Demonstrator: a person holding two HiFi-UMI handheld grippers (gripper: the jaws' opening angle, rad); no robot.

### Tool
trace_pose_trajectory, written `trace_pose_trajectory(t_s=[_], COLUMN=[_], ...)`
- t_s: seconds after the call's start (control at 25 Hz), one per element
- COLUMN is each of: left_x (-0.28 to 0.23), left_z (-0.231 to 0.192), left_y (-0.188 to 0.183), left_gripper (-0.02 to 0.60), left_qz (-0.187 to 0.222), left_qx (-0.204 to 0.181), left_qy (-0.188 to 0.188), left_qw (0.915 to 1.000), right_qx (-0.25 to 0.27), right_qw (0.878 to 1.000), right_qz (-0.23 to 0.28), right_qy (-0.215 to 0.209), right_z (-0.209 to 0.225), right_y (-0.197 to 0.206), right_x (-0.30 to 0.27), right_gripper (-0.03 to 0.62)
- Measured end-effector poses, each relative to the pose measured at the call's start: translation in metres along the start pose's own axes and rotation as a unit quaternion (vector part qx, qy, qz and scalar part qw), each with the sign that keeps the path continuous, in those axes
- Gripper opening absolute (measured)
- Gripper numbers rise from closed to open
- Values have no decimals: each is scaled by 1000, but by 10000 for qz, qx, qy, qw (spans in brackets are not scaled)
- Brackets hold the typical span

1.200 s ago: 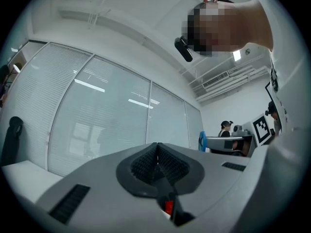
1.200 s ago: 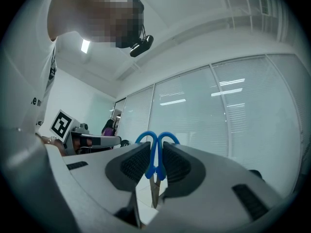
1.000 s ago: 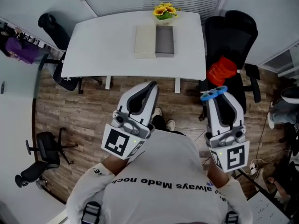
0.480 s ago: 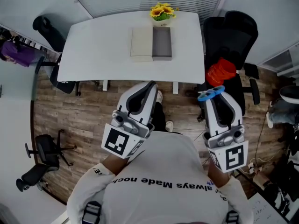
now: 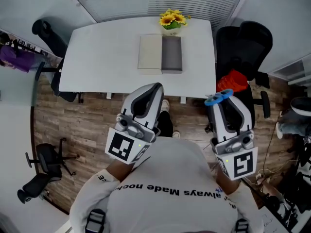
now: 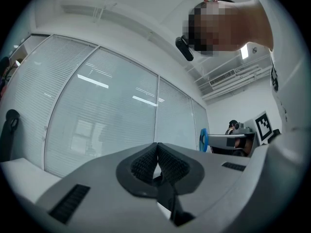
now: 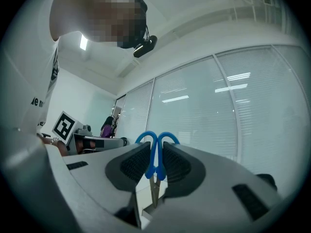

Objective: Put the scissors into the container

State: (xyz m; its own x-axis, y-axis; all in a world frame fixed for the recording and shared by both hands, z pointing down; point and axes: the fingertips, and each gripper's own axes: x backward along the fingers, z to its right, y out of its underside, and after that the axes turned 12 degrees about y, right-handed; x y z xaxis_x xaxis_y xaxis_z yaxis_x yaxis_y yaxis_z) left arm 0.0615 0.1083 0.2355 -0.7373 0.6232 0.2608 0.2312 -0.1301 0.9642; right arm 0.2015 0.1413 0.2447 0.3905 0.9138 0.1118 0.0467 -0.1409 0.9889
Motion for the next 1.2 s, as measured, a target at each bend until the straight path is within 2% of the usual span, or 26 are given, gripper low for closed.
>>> trace_pose_trajectory(t_s=[0.68, 1.2], left_x=[-46, -71], left_z=[-119, -193], left_y=[3, 8], left_gripper=[20, 20], left_qz=[20, 54], left_qx=[100, 134], left_qy=[-2, -71], left_qw=[9999, 9999], right_qx=[63, 48], right_qw=[9999, 10000], right_qz=[-86, -43], right_qy=[44, -67], right_z=[13, 17], right_y=[9, 15], right_x=[-127, -208], right_gripper=[87, 87])
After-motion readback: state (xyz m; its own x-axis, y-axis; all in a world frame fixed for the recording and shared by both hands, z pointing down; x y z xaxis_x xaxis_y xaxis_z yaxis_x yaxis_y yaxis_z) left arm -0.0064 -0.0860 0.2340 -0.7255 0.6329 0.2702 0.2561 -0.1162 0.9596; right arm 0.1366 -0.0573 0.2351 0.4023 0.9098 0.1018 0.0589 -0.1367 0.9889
